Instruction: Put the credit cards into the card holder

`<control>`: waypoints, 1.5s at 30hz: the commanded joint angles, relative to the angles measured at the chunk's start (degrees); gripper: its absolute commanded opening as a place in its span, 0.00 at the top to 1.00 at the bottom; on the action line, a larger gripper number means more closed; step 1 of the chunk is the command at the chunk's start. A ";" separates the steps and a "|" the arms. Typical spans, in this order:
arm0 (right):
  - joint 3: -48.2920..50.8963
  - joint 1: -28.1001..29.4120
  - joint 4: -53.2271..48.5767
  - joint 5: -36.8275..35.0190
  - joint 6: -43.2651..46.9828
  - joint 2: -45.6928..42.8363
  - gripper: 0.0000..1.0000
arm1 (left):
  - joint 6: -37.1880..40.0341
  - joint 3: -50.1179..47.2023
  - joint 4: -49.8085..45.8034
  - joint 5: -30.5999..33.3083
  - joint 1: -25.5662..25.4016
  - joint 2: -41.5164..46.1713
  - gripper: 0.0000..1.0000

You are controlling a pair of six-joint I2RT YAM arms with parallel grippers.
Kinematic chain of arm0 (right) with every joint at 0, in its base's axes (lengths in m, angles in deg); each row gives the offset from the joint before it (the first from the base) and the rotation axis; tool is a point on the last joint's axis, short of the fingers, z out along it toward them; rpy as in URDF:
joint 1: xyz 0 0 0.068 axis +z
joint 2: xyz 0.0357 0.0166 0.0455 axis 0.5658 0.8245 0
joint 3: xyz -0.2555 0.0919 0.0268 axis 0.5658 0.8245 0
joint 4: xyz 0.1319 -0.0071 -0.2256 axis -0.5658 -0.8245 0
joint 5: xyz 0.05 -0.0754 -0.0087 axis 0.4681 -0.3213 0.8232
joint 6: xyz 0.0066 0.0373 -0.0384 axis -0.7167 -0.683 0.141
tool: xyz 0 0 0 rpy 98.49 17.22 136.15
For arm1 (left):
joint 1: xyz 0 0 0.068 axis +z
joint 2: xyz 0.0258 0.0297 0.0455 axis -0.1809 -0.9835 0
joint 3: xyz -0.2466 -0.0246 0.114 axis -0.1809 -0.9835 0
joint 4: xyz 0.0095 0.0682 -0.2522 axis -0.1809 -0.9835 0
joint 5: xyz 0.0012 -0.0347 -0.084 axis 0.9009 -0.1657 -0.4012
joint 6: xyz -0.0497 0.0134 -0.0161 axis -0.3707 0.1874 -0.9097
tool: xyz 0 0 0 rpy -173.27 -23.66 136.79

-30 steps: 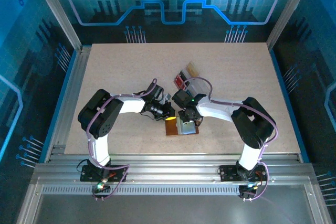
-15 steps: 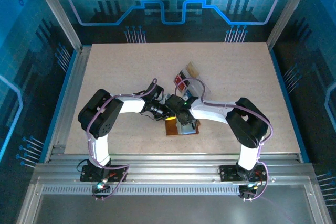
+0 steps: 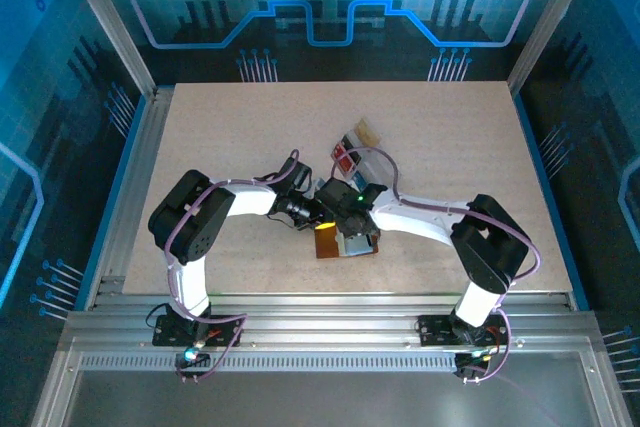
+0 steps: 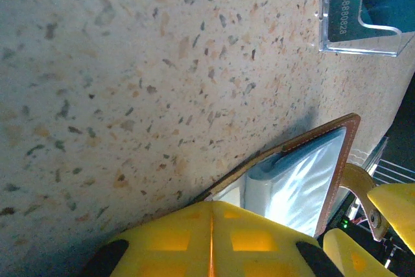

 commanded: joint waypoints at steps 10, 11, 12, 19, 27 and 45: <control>3.73 -3.66 3.85 5.60 1.15 4.20 0.63 | 1.08 -1.32 -3.29 3.77 -0.65 -3.73 0.92; 4.00 -3.72 4.10 5.87 1.11 4.51 0.63 | 1.10 -1.32 -3.29 3.76 -0.65 -3.71 0.92; 4.10 -3.74 4.24 6.07 1.02 4.73 0.63 | 1.10 -1.32 -3.30 3.74 -0.65 -3.76 0.92; 6.43 -3.64 5.82 8.09 0.41 5.28 0.65 | 1.01 -1.32 -3.21 3.55 -0.58 -3.84 0.92; 6.02 -2.24 3.95 5.84 -0.30 4.57 0.74 | 1.01 -1.32 -3.29 3.76 -0.52 -3.80 0.92; -3.90 -1.10 -0.10 9.85 -0.52 3.51 1.00 | -2.74 -3.01 0.26 2.83 -0.54 -5.03 0.94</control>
